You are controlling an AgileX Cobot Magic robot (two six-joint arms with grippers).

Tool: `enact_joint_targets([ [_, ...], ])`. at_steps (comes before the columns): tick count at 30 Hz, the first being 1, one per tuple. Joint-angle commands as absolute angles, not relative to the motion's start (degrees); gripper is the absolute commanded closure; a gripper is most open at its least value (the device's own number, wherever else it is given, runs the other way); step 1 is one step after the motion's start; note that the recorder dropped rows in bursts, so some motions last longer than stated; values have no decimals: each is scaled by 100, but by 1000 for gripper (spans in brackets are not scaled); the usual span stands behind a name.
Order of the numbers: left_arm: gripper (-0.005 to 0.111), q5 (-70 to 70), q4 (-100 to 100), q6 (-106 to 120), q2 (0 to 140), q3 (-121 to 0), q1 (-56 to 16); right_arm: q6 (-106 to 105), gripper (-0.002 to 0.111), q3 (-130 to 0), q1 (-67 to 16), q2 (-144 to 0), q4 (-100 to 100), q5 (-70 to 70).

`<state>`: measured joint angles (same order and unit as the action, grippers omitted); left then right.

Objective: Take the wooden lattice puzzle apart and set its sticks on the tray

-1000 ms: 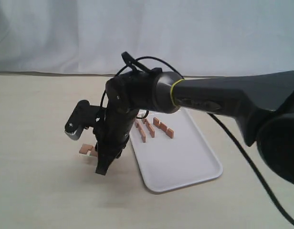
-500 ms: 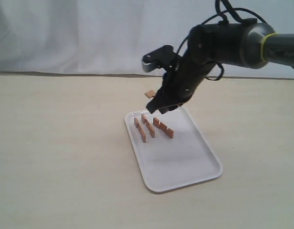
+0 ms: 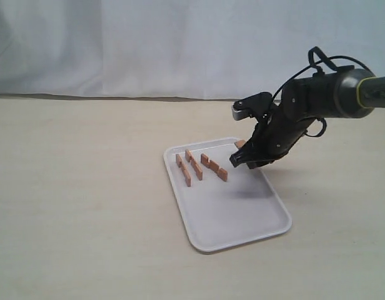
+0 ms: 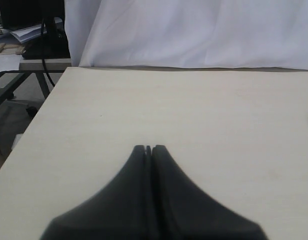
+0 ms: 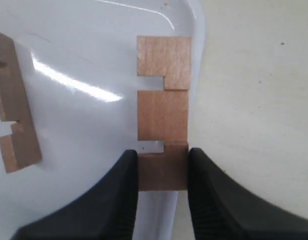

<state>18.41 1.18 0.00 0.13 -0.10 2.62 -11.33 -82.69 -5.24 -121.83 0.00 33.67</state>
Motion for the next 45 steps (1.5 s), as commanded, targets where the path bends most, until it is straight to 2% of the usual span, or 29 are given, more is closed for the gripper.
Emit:
enact_joint_targets([
  [1, 107, 1766, 87, 0, 0, 0, 257, -1172, 104, -8266, -668, -12250, -85, 3018],
  [11, 107, 1766, 87, 0, 0, 0, 257, -1059, 103, -8266, -788, -12313, -54, 2791],
  [19, 107, 1766, 87, 0, 0, 0, 257, -804, 70, -8266, -855, -12277, -54, 2797],
  [24, 107, 1766, 87, 0, 0, 0, 257, -804, 61, -8266, -914, -12035, 0, 2892],
  [33, 107, 1766, 87, 0, 0, 0, 257, -804, 62, -8266, -944, -11304, 89, 3481],
  [35, 107, 1766, 87, 0, 0, 0, 257, -804, 71, -8266, -944, -11173, 63, 3803],
  [38, 107, 1766, 87, 0, 0, 0, 257, -813, 99, -8266, -932, -11110, 49, 4425],
  [39, 107, 1766, 87, 0, 0, 0, 257, -828, 104, -8249, -910, -11110, 49, 4616],
  [45, 107, 1766, 87, 0, 0, 0, 257, -965, 104, -7429, -543, -11060, 618, 4812],
])
